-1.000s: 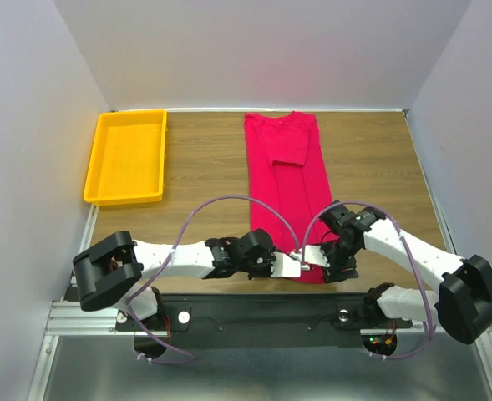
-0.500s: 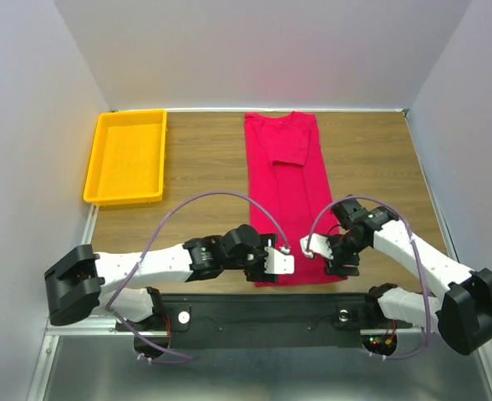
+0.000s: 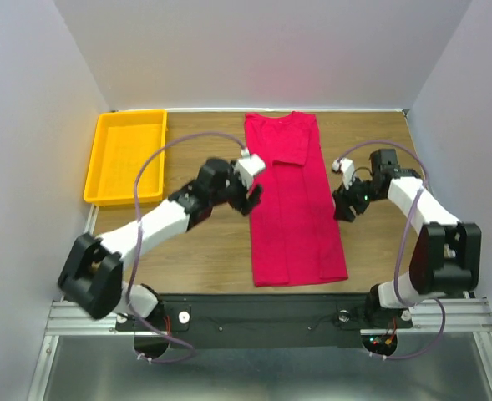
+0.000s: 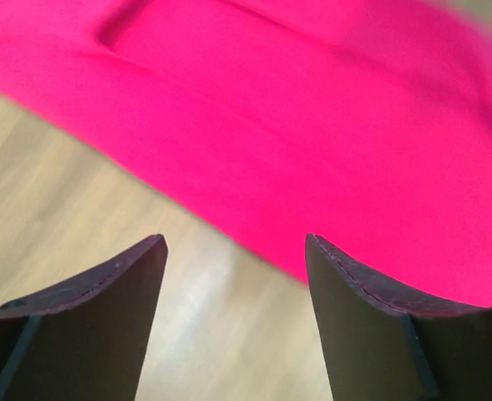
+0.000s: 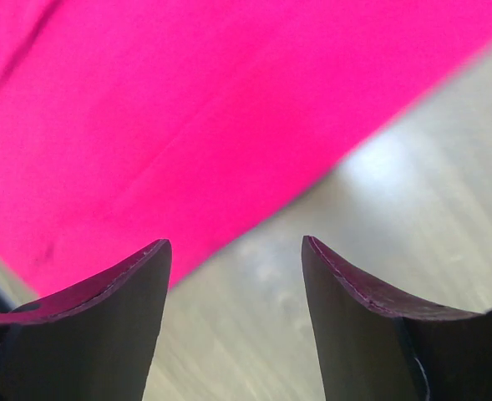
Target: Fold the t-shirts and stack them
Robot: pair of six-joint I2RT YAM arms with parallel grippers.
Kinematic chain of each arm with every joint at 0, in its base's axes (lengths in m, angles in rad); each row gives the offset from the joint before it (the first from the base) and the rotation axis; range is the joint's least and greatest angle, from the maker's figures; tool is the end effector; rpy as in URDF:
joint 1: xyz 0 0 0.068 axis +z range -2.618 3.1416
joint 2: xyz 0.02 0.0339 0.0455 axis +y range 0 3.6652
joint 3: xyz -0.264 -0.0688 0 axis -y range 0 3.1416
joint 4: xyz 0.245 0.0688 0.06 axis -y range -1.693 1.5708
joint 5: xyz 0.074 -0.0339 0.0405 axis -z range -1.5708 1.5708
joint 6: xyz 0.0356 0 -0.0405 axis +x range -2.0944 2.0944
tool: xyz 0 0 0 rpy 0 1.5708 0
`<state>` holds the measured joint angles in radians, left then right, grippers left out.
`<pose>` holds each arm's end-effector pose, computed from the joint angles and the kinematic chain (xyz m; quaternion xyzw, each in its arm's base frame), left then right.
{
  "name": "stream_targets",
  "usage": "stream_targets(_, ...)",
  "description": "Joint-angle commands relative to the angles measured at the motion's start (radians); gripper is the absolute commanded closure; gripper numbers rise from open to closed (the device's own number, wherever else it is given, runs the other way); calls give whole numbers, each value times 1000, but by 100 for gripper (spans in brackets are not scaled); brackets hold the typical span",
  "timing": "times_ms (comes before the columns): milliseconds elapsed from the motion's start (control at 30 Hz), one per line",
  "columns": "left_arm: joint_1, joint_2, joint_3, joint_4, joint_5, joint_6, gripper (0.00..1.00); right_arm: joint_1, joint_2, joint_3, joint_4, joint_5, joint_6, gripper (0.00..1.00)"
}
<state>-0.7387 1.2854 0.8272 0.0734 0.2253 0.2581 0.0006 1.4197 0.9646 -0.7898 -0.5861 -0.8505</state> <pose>0.2110 -0.2030 0.2715 0.4491 0.6937 -0.2227 0.5172 0.2599 0.0198 0.2225 -0.4327 0.8411 0.1957 0.2590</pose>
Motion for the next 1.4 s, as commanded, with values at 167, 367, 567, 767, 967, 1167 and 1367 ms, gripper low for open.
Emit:
stream_targets(167, 337, 451, 352, 257, 345, -629, 30, -102, 361, 325, 351, -69, 704, 32)
stream_targets(367, 455, 748, 596, 328, 364, -801, 32, -113, 660, 687, 409, -21, 967, 32)
stream_targets(567, 486, 959, 875, 321, 348, -878, 32, -108, 944, 1015, 411, -7, 1146, 32)
stream_targets(767, 489, 1130, 1055, 263, 332, -953, 35, -100, 1108, 1224, 412, -27, 1249, 34)
stream_targets(967, 489, 1186, 1127, 142, 266, -939, 35, -70, 1187, 1307, 419, -38, 1285, 34)
stream_targets(1167, 489, 1206, 1148, 71, 229, -925, 41, -41, 1228, 1324, 422, -40, 1302, 37)
stream_targets(1367, 486, 1249, 1196, 36, 266, -924, 46, -34, 1246, 1326, 425, -35, 1321, 48)
